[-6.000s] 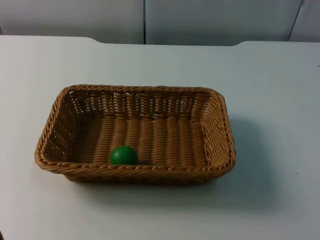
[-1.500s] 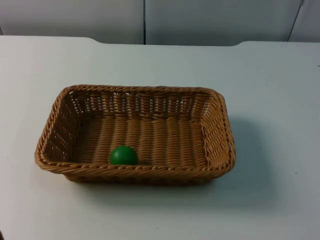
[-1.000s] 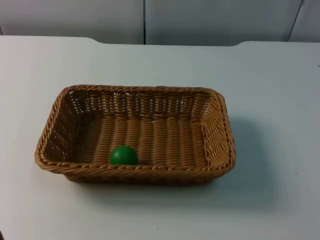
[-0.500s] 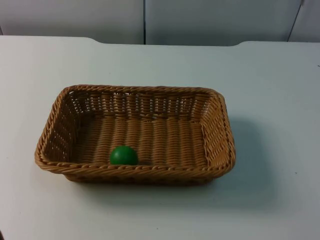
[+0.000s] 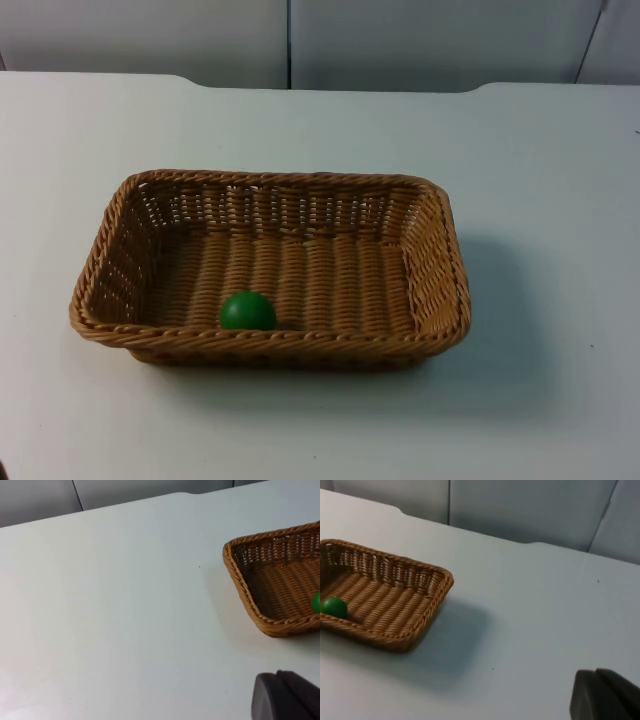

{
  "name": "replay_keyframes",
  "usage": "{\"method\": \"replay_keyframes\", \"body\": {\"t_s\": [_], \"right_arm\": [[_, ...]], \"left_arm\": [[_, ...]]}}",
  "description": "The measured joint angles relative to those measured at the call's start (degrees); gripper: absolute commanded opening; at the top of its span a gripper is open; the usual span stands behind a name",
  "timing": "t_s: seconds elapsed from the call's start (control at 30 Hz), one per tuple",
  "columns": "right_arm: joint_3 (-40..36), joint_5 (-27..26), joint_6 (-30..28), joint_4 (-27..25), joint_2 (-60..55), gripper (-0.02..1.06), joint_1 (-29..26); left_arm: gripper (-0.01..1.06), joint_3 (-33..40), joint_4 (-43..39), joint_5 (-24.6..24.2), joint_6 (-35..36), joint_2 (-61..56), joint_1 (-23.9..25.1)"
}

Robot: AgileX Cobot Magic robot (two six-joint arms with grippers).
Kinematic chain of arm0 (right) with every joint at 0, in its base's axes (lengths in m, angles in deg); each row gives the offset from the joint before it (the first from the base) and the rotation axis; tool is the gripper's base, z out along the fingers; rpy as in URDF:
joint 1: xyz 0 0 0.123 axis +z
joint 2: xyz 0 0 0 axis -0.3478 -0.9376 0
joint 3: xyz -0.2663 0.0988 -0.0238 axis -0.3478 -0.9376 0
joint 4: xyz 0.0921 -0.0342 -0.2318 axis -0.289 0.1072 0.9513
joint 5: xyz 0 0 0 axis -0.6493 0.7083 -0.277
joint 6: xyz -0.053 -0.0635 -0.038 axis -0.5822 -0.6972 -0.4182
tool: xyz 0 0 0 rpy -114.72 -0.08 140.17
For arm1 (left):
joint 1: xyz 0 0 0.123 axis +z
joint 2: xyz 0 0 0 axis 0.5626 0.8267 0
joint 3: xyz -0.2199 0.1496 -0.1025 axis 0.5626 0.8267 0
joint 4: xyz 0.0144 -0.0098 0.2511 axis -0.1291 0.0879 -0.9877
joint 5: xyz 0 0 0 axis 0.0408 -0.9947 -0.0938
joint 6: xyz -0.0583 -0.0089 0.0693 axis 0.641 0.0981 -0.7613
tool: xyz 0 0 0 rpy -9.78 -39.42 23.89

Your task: Pick up the basket with the left hand and place the ball into the basket with the right hand.

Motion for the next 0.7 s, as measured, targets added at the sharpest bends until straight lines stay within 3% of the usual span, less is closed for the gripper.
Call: {"method": "replay_keyframes", "body": {"t_s": [0.17, 0.7], "right_arm": [[-4.3, 0.0, -2.0, -4.4, 0.0, 0.00, -3.1], [-7.8, -0.8, -1.6, -4.6, 0.0, 0.00, -4.0]], "left_arm": [[0.00, 0.0, 0.0, 0.0, 0.0, 0.0, 0.0], [0.00, 0.0, 0.0, 0.0, 0.0, 0.0, 0.0]]}}
